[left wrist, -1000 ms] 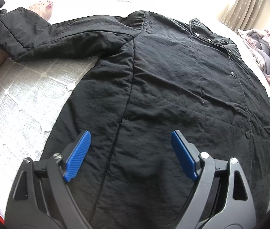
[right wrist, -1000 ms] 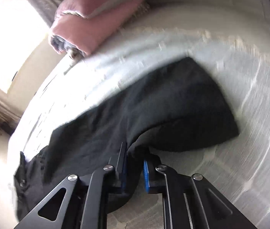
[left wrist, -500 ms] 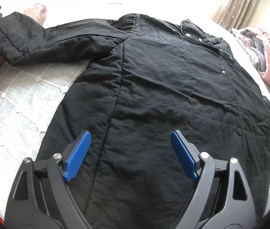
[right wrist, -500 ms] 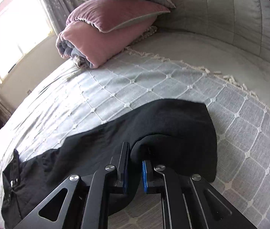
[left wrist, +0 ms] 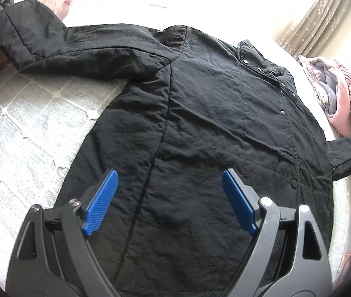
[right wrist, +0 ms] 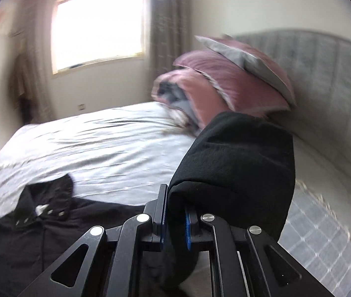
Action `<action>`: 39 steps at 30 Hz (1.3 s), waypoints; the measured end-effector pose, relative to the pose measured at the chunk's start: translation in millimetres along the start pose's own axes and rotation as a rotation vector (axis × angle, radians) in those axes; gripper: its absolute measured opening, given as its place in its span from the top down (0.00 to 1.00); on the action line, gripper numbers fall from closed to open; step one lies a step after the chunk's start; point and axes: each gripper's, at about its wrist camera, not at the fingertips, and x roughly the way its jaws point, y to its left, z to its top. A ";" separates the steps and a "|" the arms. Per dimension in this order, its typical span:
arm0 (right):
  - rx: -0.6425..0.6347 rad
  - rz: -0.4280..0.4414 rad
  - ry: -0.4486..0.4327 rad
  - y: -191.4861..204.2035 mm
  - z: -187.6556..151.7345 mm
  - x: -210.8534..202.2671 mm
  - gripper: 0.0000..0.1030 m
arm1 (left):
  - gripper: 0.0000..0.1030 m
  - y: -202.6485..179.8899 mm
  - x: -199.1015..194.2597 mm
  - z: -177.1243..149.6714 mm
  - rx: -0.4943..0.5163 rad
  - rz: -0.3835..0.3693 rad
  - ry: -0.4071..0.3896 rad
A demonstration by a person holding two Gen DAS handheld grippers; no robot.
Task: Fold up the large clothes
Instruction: 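Close the right tool on the sleeve cuff and lift it, then lay the sleeve across the coat body and open the right tool, then move the left tool to the other sleeve cuff and grasp it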
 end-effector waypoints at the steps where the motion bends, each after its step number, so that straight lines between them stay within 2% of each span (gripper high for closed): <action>1: -0.052 0.029 -0.016 23.4 -1.0 -5.4 0.90 | 0.16 1.3 -0.5 0.8 -0.006 -0.003 0.001; 4: -0.191 0.130 -0.034 93.0 -16.3 -18.2 0.90 | 0.16 8.0 -2.5 3.3 -0.029 -0.009 -0.003; 7: -0.356 0.220 0.033 164.5 -57.3 -18.4 0.85 | 0.16 16.1 -4.6 5.9 -0.056 -0.026 -0.007; 10: -0.610 0.226 0.122 225.3 -118.6 -7.3 0.79 | 0.16 23.6 -4.1 6.2 -0.080 -0.030 0.002; 11: -0.698 0.215 0.142 239.0 -139.4 -3.0 0.73 | 0.16 25.6 -3.6 6.3 -0.088 -0.030 0.005; 13: -0.825 0.188 0.161 254.5 -174.6 3.7 0.62 | 0.16 29.3 -3.1 6.7 -0.105 -0.033 0.010; 15: -0.865 0.199 0.182 254.9 -195.5 7.5 0.56 | 0.16 30.7 -3.6 7.2 -0.115 -0.040 0.007; 18: -0.792 0.249 0.229 240.9 -197.2 10.9 0.51 | 0.16 30.1 -3.3 7.0 -0.111 -0.040 0.007; 22: -0.673 0.305 0.277 223.7 -183.2 9.8 0.50 | 0.16 27.9 -3.8 5.8 -0.099 -0.037 0.006; 27: -0.473 0.399 0.344 191.0 -168.3 -16.9 0.48 | 0.16 26.2 -2.7 6.0 -0.092 -0.029 0.008; 32: -0.228 0.527 0.460 131.5 -174.0 -53.2 0.34 | 0.16 27.6 -2.6 7.3 -0.096 -0.025 0.003; 36: -0.087 0.534 0.567 81.1 -185.5 -80.7 0.32 | 0.16 37.5 -3.8 12.6 -0.119 -0.041 0.010; 38: -0.010 0.531 0.622 59.3 -188.0 -92.4 0.32 | 0.16 52.7 -8.9 18.0 -0.160 -0.029 -0.009; 39: 0.046 0.561 0.638 46.4 -187.1 -102.4 0.32 | 0.16 63.1 -12.4 20.7 -0.193 -0.021 -0.024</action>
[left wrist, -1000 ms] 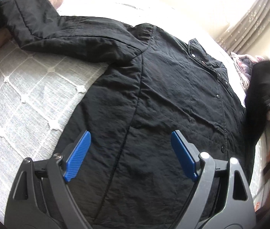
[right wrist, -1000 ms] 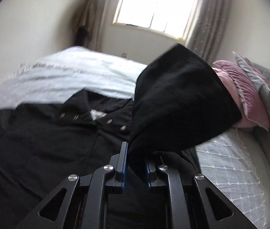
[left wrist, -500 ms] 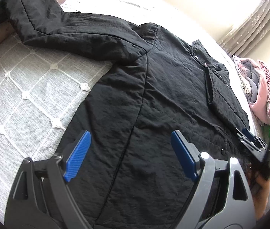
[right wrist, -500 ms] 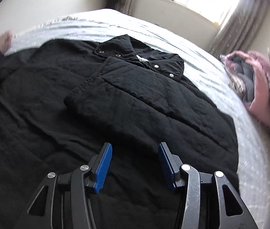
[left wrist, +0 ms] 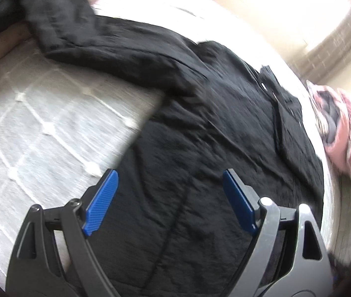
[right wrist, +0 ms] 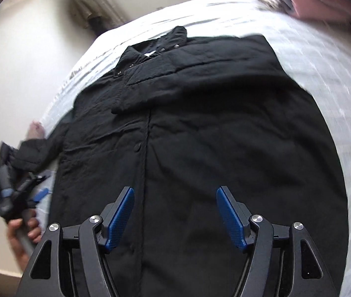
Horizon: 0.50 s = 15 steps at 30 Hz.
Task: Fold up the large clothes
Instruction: 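Move the left tool to the other sleeve cuff and grasp it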
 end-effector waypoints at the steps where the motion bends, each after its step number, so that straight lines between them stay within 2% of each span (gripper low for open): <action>1: 0.020 0.044 -0.007 -2.2 -4.6 -10.7 0.32 | 0.16 7.3 -2.4 3.2 -0.026 0.003 -0.011; 3: 0.024 0.131 -0.049 -0.5 -13.5 -37.9 0.29 | 0.16 26.1 -7.0 12.0 -0.081 0.015 -0.030; 6: -0.025 0.179 -0.128 7.6 -23.0 -59.9 0.15 | 0.16 47.1 -10.7 19.9 -0.133 0.066 -0.061; 8: -0.105 0.165 -0.163 14.5 -28.4 -52.6 0.15 | 0.16 59.5 -11.7 24.2 -0.159 0.092 -0.073; 11: -0.154 0.055 -0.141 11.7 -37.2 -24.1 0.15 | 0.16 74.5 -14.5 32.5 -0.177 0.127 -0.102; 13: -0.180 0.023 -0.123 6.2 -43.1 -10.8 0.15 | 0.16 84.0 -19.1 46.1 -0.180 0.164 -0.139; 15: -0.169 0.012 -0.124 -2.5 -46.7 -3.9 0.15 | 0.16 93.4 -27.6 61.2 -0.195 0.230 -0.210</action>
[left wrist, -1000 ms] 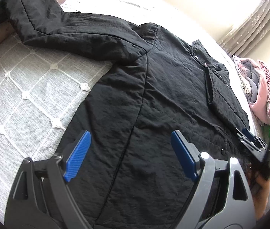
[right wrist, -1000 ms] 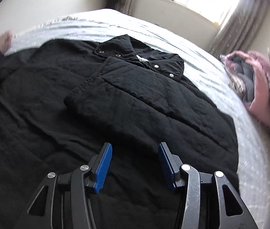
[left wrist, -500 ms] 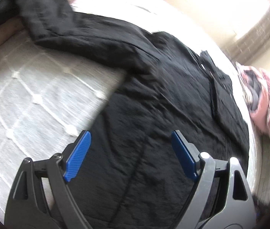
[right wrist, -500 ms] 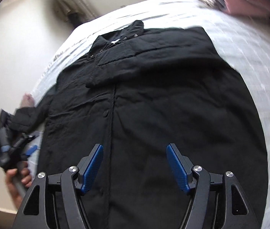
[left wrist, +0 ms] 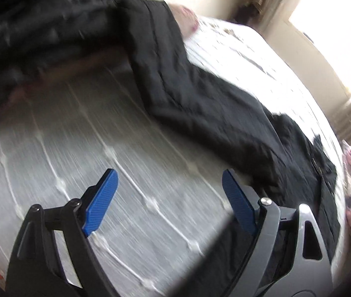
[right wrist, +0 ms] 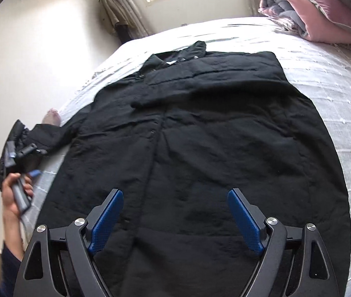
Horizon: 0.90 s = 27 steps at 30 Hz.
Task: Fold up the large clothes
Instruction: 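Move the left tool to the other sleeve cuff and grasp it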
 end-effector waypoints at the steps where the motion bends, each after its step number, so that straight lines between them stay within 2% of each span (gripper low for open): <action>1: 0.011 -0.005 0.015 -4.4 -2.4 5.7 0.15 | 0.16 2.1 0.8 5.2 -0.011 0.015 -0.020; 6: 0.003 -0.014 0.038 -7.8 -8.0 13.8 0.15 | 0.16 7.2 24.0 35.9 -0.039 0.093 -0.050; 11: -0.039 -0.061 -0.012 -2.0 -7.4 0.7 0.15 | 0.16 5.3 48.1 45.9 -0.053 0.081 -0.052; 17: -0.084 -0.106 0.003 4.0 -11.5 7.3 0.15 | 0.16 13.7 52.2 59.7 -0.090 0.041 -0.093; 22: -0.095 -0.104 0.008 5.4 -13.0 10.5 0.15 | 0.17 19.8 57.1 60.8 -0.114 0.052 -0.115; 24: -0.092 -0.101 0.010 5.1 -13.5 12.1 0.15 | 0.25 16.2 59.6 58.7 -0.084 0.070 -0.126; 26: -0.090 -0.098 0.013 4.8 -14.0 13.3 0.15 | 0.50 12.5 61.5 57.7 -0.067 0.065 -0.127; 27: -0.091 -0.098 0.012 4.9 -14.0 13.8 0.15 | 0.57 11.0 61.3 56.4 -0.065 0.046 -0.122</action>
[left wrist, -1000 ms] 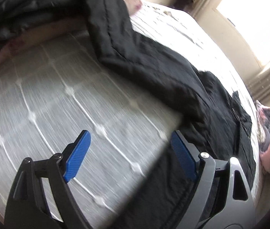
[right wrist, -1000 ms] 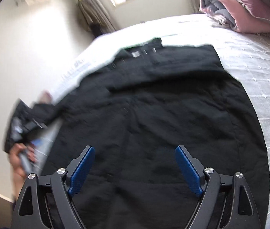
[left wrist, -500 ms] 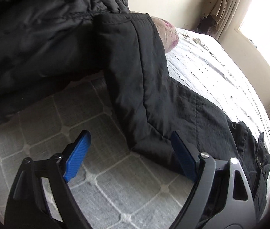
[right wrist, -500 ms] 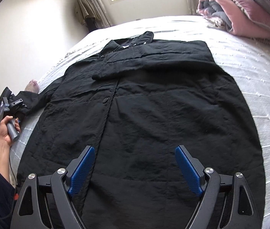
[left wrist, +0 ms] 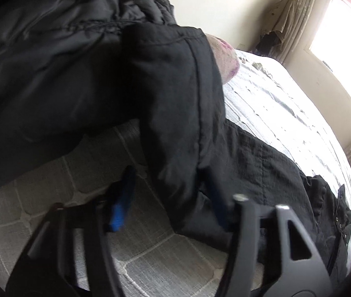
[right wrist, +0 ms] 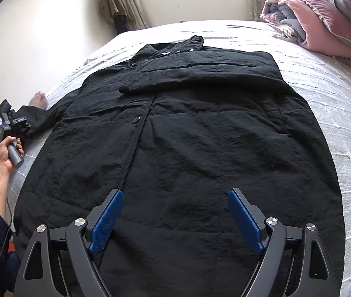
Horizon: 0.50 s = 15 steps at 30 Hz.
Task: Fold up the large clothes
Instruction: 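Move the left tool to the other sleeve cuff and grasp it, then lift the sleeve with the left tool and fold it across the coat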
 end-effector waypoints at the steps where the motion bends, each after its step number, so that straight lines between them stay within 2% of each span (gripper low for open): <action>1: 0.001 -0.001 -0.002 0.3 0.2 0.1 0.15 | 0.69 -2.1 0.2 -1.0 -0.001 -0.015 0.004; 2: 0.004 -0.003 -0.003 0.5 0.3 0.5 0.15 | 0.78 -5.6 -0.9 -2.8 0.004 -0.030 0.005; 5: 0.009 -0.008 -0.010 1.3 1.1 1.9 0.15 | 0.90 -17.6 -11.5 -6.0 0.050 -0.032 -0.028; 8: 0.010 -0.015 -0.010 2.1 1.9 3.8 0.15 | 0.92 -24.1 -26.5 -7.3 0.065 -0.040 -0.064; 15: 0.007 -0.064 -0.037 -1.8 4.0 4.6 0.15 | 0.93 -23.2 -57.6 5.0 0.031 -0.144 -0.112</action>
